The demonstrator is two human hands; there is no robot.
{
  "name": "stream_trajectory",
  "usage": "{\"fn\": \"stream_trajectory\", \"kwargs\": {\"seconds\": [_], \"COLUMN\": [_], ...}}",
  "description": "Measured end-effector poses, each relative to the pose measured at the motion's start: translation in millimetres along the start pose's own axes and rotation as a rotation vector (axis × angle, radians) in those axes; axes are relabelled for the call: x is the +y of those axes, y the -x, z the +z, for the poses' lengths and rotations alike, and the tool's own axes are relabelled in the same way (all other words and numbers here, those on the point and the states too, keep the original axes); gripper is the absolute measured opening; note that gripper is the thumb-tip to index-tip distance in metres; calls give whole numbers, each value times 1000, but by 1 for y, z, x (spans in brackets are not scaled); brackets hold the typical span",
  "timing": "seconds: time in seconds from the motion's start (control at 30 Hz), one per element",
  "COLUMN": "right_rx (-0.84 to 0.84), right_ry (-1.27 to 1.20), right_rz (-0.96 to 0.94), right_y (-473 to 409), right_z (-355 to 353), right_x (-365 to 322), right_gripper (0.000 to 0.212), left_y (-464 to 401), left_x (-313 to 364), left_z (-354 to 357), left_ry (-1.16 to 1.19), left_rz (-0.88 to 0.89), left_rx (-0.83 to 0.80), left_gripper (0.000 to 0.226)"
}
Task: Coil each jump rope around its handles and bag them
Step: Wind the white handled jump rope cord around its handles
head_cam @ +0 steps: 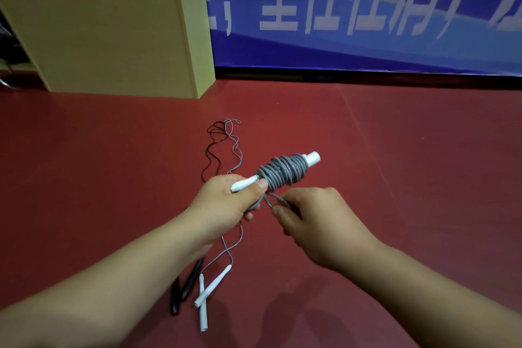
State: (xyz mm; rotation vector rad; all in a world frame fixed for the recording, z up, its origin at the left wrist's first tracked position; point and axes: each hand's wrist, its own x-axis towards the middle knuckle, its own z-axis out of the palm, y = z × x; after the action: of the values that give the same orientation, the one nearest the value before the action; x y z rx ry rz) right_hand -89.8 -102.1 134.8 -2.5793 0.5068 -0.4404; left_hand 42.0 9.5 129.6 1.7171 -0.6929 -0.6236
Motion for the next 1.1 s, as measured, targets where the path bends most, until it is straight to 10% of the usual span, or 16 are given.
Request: {"fn": "stream_trajectory", "kwargs": {"seconds": [0.5,1.1], "right_rx": [154,302], "right_ry": [137,-343], "right_rz": [-271,117], "right_y": [-1,-3], "right_z": [-12,-5], "right_x": [7,0], "right_gripper": [32,12], "left_y": [-1,8], "left_x": [1,15], "left_z": [-8,12], "left_ry": [-89,191], "left_rz": [5,52], "left_rx": [-38,-48], "left_gripper": [20,13]}}
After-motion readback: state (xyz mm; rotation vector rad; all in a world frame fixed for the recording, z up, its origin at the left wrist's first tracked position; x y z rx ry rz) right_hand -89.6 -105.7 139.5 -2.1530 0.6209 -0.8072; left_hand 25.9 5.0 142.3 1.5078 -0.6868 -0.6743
